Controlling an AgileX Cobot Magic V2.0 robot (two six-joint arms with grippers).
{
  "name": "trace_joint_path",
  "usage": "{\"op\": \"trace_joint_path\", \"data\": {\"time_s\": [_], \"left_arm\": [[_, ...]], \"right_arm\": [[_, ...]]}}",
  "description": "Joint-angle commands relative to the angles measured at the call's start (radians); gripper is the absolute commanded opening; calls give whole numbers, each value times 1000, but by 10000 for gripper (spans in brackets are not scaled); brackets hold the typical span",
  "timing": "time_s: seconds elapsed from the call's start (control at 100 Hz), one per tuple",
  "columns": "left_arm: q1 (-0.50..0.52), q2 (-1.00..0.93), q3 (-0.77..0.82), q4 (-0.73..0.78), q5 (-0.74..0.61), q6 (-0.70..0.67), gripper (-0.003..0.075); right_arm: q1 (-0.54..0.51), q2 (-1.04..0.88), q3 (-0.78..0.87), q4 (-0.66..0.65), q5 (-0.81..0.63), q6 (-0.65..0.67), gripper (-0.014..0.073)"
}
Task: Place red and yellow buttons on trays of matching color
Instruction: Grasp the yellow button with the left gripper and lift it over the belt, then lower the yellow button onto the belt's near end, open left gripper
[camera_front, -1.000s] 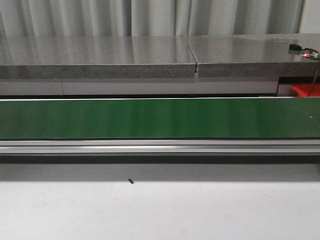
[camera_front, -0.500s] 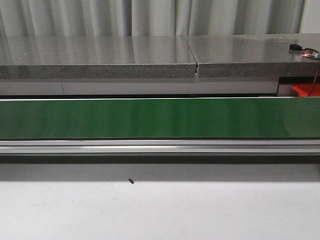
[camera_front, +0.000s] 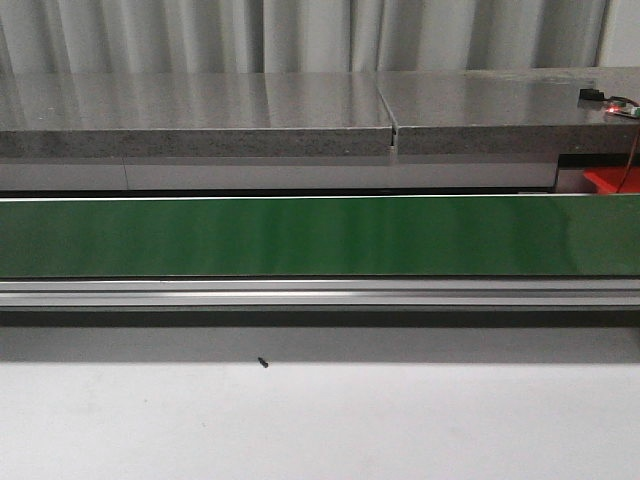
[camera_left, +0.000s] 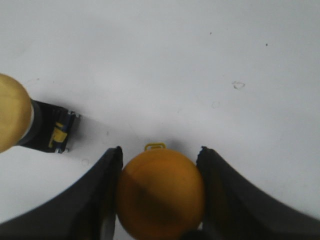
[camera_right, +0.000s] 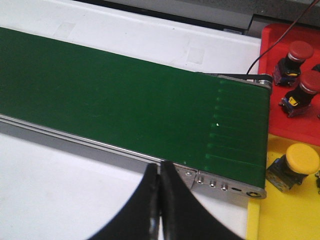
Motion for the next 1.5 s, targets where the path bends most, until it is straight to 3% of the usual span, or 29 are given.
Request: {"op": "trace_joint_path", "data": {"time_s": [0.0,0.52,0.75,1.11,1.49], "left_arm": [[-6,-123,-28,-10,-7,-8,41],[-15,-452,33,-29,191,-4,41],[-67,-518,185,-46,114,-1,41],[-203,-518,274,-46,30,-1,41],[-211,-516,356,-46,-32,-1,41]], "right_arm": [[2,-3,-26,9,-53,-3,-69],[2,-3,-26,9,-53,-3,-69],[2,-3,-26,9,-53,-3,-69],[2,-3,-26,9,-53,-3,-69],[2,-3,-26,9,-53,-3,-69]]}}
